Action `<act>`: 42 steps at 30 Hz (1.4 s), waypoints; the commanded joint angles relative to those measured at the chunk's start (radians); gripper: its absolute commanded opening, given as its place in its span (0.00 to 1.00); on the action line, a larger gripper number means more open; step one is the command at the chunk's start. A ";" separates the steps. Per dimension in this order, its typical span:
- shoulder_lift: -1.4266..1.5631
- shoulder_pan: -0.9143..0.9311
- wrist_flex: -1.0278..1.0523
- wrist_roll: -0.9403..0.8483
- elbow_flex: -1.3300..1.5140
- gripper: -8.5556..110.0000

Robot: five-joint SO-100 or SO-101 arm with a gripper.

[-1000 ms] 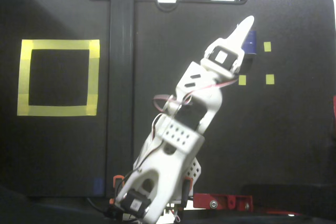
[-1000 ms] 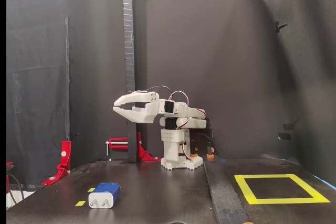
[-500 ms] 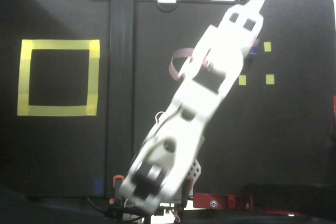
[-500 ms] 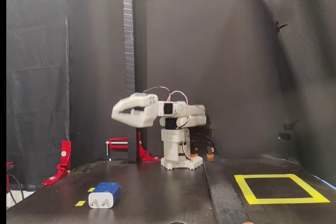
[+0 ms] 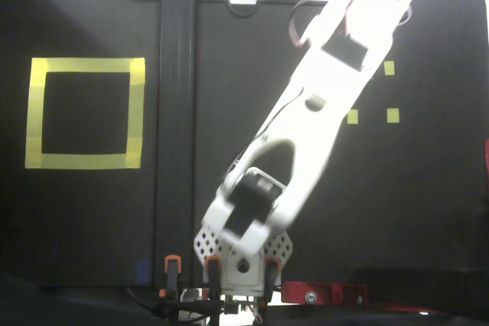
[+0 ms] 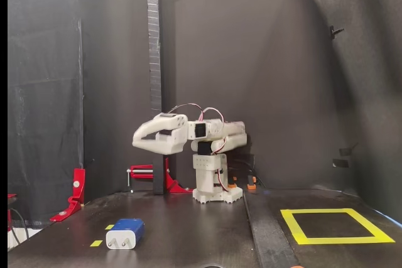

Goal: Grasp the block and place it in the designated area.

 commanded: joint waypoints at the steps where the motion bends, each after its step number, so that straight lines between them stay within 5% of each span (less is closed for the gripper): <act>1: -0.078 0.011 0.109 -0.008 -0.160 0.07; 18: -0.330 0.049 0.508 -0.124 -0.399 0.07; 32: -0.370 0.044 0.515 -0.181 -0.403 0.07; 42: -0.368 0.035 0.523 -0.756 -0.402 0.07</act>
